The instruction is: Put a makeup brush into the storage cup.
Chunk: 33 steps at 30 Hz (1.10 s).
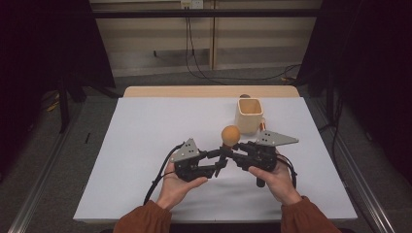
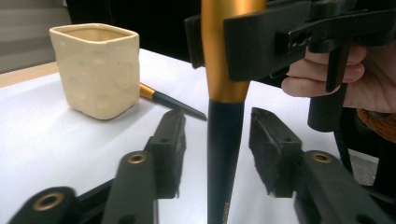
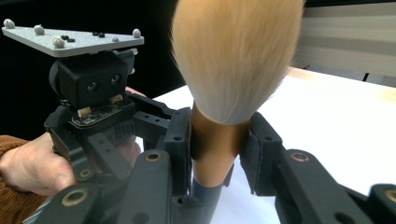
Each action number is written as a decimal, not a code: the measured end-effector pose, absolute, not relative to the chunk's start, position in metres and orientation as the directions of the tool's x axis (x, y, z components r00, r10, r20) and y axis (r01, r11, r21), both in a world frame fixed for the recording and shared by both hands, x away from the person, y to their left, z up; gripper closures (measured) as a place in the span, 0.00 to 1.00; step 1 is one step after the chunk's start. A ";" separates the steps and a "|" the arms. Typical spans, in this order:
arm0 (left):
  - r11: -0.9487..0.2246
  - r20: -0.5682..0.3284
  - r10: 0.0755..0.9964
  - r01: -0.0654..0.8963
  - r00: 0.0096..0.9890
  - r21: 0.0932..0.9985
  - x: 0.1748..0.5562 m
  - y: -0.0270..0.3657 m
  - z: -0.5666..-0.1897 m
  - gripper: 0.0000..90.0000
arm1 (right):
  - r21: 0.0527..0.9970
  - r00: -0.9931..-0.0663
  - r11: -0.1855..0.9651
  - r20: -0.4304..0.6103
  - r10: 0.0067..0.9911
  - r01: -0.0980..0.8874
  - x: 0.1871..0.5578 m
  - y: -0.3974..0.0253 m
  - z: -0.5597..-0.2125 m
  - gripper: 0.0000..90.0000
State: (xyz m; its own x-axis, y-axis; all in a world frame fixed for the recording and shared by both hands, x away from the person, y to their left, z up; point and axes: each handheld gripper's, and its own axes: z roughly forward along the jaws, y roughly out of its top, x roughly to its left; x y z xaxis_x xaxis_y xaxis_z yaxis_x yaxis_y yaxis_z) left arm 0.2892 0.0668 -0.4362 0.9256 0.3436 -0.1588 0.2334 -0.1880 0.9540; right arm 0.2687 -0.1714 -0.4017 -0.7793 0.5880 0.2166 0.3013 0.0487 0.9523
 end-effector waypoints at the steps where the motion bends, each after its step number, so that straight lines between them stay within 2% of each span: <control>1: -0.188 -0.163 0.355 0.241 0.921 0.952 0.290 0.067 -0.436 0.57 | 0.952 -0.777 0.049 0.215 0.592 0.301 0.269 -0.172 -0.401 0.74; 3: -0.193 -0.158 0.366 0.241 0.917 0.951 0.290 0.067 -0.436 0.48 | 0.952 -0.772 0.043 0.218 0.598 0.303 0.269 -0.173 -0.401 0.74; 7: -0.191 -0.157 0.392 0.248 0.906 0.950 0.290 0.069 -0.436 0.42 | 0.953 -0.769 0.038 0.219 0.600 0.300 0.269 -0.175 -0.401 0.74; 13: -0.186 -0.186 0.433 0.289 0.882 0.939 0.293 0.074 -0.434 0.19 | 0.953 -0.760 0.036 0.216 0.613 0.300 0.271 -0.178 -0.400 0.74; 15: -0.200 -0.159 0.456 0.275 0.876 0.940 0.292 0.078 -0.432 0.17 | 0.954 -0.760 0.035 0.215 0.613 0.299 0.271 -0.178 -0.400 0.74; 19: -0.179 -0.161 0.474 0.274 0.866 0.945 0.293 0.085 -0.429 0.09 | 0.954 -0.752 0.031 0.215 0.624 0.299 0.272 -0.181 -0.399 0.74; 33: -0.118 -0.197 0.522 0.300 0.830 0.947 0.286 0.117 -0.421 0.04 | 0.957 -0.720 0.038 0.189 0.667 0.287 0.277 -0.195 -0.393 0.74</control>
State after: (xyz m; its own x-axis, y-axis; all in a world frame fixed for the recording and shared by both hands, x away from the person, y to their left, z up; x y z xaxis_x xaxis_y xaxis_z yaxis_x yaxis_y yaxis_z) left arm 0.2855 0.1168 -0.4213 0.8297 0.5221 -0.1974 0.2996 -0.1182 0.9467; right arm 0.2772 -0.1949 -0.3933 -0.7203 0.6673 0.1894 0.2867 0.0377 0.9573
